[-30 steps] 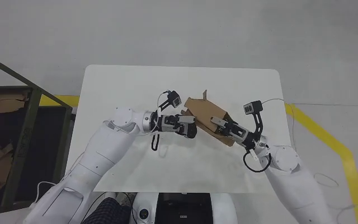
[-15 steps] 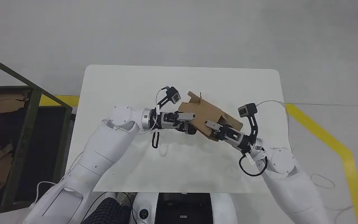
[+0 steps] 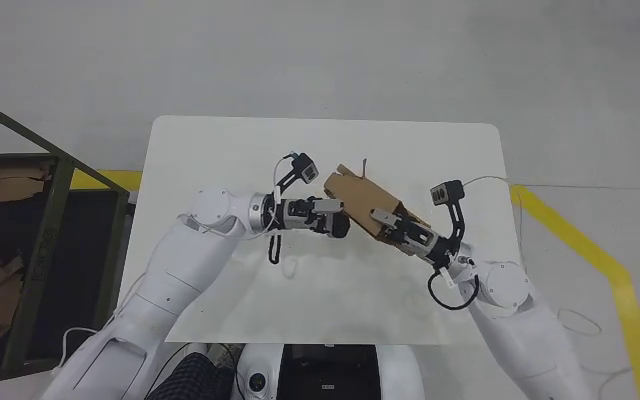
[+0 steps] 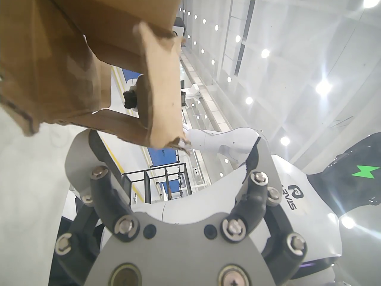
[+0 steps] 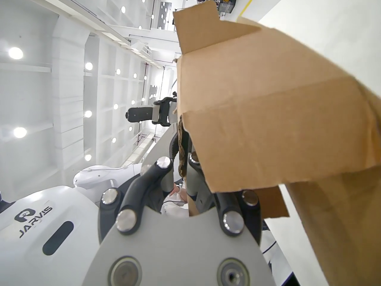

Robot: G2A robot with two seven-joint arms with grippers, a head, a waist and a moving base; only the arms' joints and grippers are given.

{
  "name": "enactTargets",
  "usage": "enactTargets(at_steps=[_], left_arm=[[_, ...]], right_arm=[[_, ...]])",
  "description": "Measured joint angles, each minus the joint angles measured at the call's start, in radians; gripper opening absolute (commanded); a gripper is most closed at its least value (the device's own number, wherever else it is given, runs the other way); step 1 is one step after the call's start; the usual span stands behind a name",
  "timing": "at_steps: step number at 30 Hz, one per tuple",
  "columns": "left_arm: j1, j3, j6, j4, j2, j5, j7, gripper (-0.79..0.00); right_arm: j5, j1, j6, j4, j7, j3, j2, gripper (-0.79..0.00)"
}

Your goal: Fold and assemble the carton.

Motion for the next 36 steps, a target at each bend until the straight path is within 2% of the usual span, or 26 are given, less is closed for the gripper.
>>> enactTargets(at_steps=[9, 20, 24, 36], left_arm=[[0.033, -0.067, 0.02, -0.022, 0.019, 0.02, -0.003, 0.0], [0.075, -0.136, 0.037, -0.083, 0.037, 0.022, 0.008, 0.0], [0.074, -0.121, 0.036, -0.092, 0.034, 0.017, 0.013, 0.0], [0.039, -0.062, 0.02, -0.055, 0.018, -0.002, 0.015, 0.0]], right_arm=[[0.044, 0.025, -0.052, 0.09, 0.148, 0.052, 0.01, -0.785], [0.124, 0.041, -0.124, 0.172, 0.413, 0.108, 0.029, -0.785], [0.139, 0.04, -0.129, 0.163, 0.442, 0.106, 0.03, -0.785], [0.098, 0.023, -0.12, 0.118, 0.426, 0.066, 0.028, -0.785]])
